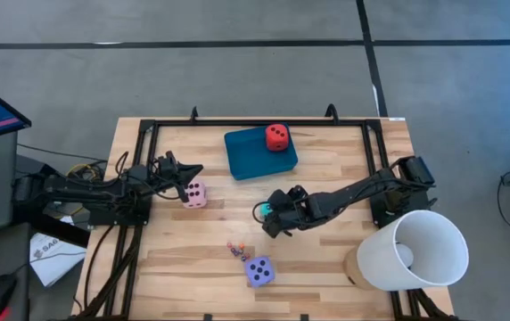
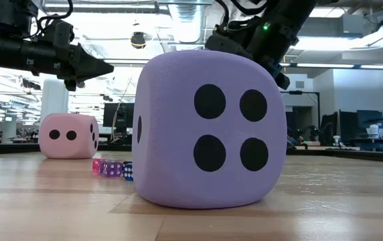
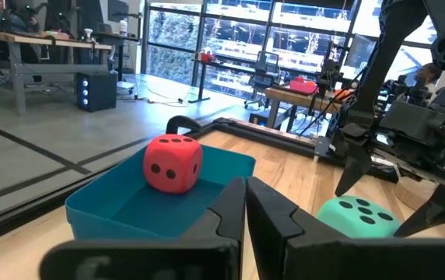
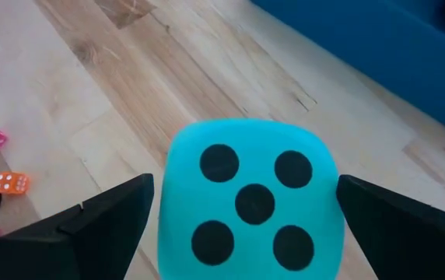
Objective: Pick & Place Dice
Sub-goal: Put the large blue dice into the blue bin
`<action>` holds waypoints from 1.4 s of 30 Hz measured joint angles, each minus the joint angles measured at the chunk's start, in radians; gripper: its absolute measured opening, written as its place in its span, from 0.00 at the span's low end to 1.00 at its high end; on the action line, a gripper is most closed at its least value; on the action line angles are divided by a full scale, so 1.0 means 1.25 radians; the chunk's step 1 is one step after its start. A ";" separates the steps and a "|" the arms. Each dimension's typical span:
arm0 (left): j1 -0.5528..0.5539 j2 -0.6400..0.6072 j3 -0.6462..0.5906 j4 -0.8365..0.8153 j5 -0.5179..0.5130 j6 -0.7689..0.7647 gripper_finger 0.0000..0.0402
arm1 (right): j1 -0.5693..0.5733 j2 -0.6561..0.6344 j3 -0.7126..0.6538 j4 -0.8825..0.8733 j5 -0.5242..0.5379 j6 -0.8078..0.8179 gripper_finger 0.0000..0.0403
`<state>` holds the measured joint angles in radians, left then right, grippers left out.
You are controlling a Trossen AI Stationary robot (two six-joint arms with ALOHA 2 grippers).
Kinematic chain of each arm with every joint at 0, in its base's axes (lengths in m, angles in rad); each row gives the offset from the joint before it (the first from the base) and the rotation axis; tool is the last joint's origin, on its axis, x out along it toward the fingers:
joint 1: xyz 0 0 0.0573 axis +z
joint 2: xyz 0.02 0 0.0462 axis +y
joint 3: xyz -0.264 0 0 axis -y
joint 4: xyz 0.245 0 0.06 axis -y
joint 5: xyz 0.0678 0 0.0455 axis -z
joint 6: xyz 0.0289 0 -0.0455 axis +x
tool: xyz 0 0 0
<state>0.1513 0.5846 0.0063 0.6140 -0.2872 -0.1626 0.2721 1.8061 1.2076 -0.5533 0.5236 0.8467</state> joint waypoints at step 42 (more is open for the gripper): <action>0.000 0.000 0.000 0.000 0.000 0.000 0.01 | 0.002 0.039 0.000 0.013 0.023 0.015 0.99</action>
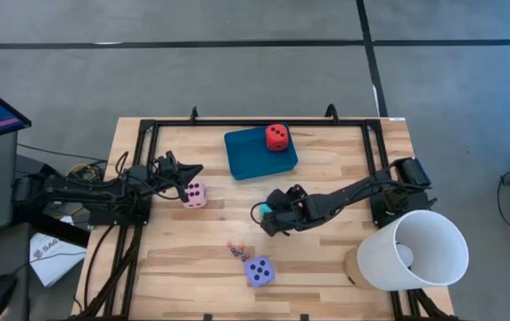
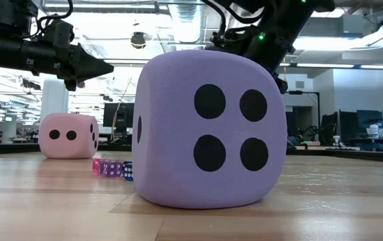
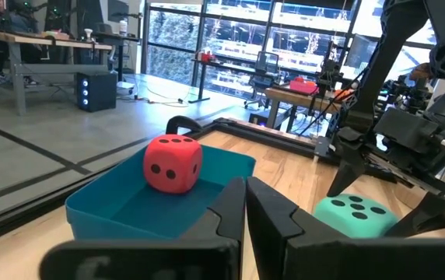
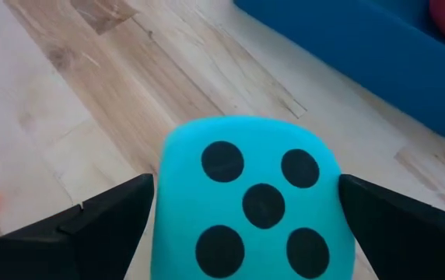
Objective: Pick & Place Dice
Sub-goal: Put the large blue dice into the blue bin
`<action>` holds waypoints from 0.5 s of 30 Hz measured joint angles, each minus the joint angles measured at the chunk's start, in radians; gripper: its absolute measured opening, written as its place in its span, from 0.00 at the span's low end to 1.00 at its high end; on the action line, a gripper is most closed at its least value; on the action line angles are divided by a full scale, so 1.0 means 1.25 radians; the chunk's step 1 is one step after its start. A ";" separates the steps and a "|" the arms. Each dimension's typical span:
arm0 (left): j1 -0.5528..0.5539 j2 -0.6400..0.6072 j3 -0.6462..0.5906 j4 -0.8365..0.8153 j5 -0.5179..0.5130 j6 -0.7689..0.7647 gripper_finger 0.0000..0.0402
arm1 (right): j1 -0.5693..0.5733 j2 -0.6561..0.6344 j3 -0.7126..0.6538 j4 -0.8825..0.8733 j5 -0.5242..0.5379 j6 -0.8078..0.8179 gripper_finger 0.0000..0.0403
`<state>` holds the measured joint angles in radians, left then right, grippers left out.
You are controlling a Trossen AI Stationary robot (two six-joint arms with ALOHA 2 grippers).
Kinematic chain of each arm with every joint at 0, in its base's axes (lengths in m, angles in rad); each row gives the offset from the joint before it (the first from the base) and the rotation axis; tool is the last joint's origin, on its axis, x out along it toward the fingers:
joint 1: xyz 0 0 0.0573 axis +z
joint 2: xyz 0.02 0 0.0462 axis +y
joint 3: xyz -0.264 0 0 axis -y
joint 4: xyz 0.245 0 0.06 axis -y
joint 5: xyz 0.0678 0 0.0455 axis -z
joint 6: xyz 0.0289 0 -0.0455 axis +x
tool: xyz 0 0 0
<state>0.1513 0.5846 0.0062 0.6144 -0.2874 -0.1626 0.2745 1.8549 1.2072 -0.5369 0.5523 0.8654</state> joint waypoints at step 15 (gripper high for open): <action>0.000 0.000 0.000 0.000 0.000 0.000 0.01 | 0.000 0.000 0.000 0.005 0.002 -0.007 0.99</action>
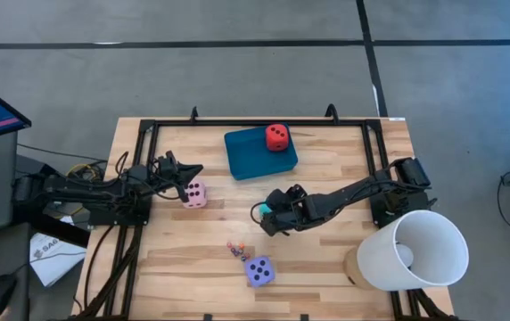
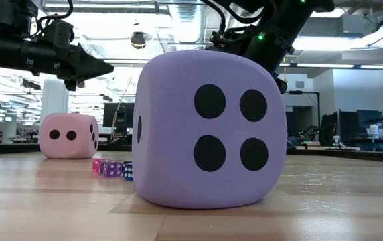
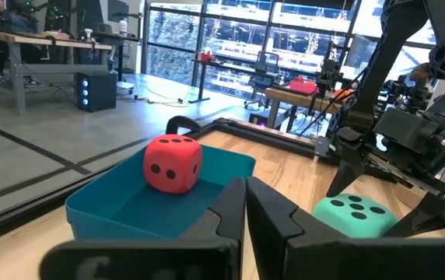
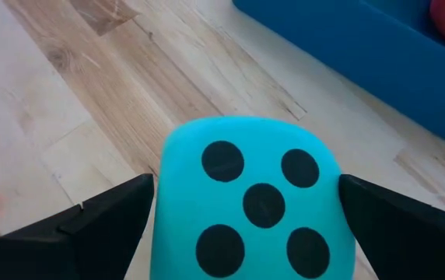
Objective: Pick & Place Dice
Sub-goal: Put the large blue dice into the blue bin
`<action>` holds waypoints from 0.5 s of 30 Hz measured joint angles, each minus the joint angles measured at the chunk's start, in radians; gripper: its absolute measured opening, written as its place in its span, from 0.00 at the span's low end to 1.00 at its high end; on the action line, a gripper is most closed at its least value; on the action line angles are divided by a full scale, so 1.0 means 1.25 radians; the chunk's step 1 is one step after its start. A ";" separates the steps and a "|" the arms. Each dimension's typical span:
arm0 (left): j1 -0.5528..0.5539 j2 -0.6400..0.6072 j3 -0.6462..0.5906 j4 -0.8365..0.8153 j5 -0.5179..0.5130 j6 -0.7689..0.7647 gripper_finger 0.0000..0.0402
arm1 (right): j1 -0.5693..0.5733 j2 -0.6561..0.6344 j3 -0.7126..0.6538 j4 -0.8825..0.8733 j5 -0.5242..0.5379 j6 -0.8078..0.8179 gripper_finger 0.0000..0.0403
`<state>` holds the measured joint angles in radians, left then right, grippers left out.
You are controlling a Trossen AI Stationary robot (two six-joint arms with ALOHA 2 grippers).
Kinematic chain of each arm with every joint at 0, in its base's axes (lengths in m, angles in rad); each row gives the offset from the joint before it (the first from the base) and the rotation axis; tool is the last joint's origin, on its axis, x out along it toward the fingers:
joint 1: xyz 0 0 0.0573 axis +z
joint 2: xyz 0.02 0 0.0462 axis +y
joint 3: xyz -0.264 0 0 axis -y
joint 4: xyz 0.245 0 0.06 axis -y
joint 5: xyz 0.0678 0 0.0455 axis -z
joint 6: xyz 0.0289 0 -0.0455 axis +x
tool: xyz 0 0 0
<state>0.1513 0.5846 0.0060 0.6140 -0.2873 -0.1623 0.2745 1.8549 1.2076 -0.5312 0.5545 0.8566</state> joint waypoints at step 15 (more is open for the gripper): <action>0.000 0.000 0.000 0.000 0.000 0.000 0.01 | 0.000 0.001 0.000 0.001 0.013 0.000 0.99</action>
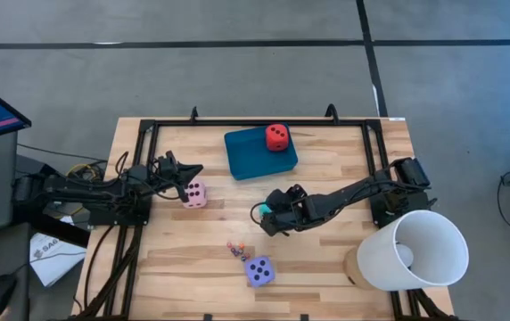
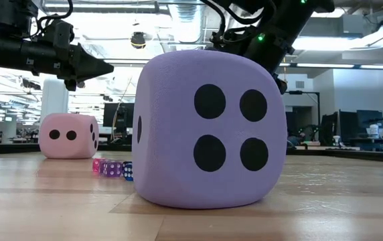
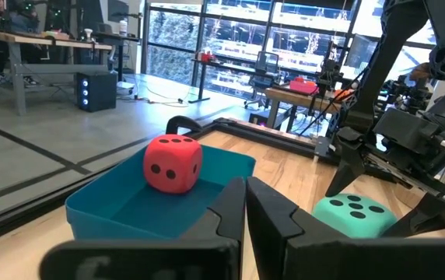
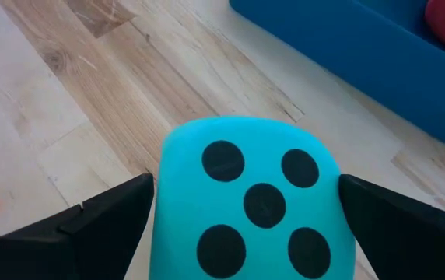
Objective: Pick & Place Dice
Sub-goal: Put the large blue dice into the blue bin
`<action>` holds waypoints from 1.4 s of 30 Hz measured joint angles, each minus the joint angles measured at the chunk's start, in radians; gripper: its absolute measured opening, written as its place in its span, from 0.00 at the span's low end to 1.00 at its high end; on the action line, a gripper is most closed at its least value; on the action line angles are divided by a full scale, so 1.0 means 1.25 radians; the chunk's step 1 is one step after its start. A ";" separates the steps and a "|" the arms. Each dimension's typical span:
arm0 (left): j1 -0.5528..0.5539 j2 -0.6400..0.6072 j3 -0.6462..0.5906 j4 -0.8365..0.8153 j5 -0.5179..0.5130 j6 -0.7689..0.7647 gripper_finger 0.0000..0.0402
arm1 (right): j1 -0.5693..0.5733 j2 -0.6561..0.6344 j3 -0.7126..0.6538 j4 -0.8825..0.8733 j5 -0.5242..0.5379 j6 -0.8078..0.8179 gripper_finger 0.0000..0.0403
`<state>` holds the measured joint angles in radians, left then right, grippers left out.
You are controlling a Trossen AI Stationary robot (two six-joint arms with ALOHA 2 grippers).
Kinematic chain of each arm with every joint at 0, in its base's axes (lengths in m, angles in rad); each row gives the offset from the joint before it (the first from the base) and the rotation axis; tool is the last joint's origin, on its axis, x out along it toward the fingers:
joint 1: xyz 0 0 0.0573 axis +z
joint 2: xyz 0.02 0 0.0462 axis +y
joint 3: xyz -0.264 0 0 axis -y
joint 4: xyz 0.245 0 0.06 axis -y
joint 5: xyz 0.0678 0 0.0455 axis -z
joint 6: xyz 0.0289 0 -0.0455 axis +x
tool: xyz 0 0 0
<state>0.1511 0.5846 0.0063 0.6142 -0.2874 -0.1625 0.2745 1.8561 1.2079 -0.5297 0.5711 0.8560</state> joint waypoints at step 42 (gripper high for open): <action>0.000 0.000 0.000 0.000 0.000 0.000 0.01 | -0.012 -0.002 0.005 -0.002 -0.005 -0.066 0.79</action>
<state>0.1513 0.5843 0.0063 0.6140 -0.2871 -0.1627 0.2596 1.8542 1.2137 -0.5327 0.5648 0.7731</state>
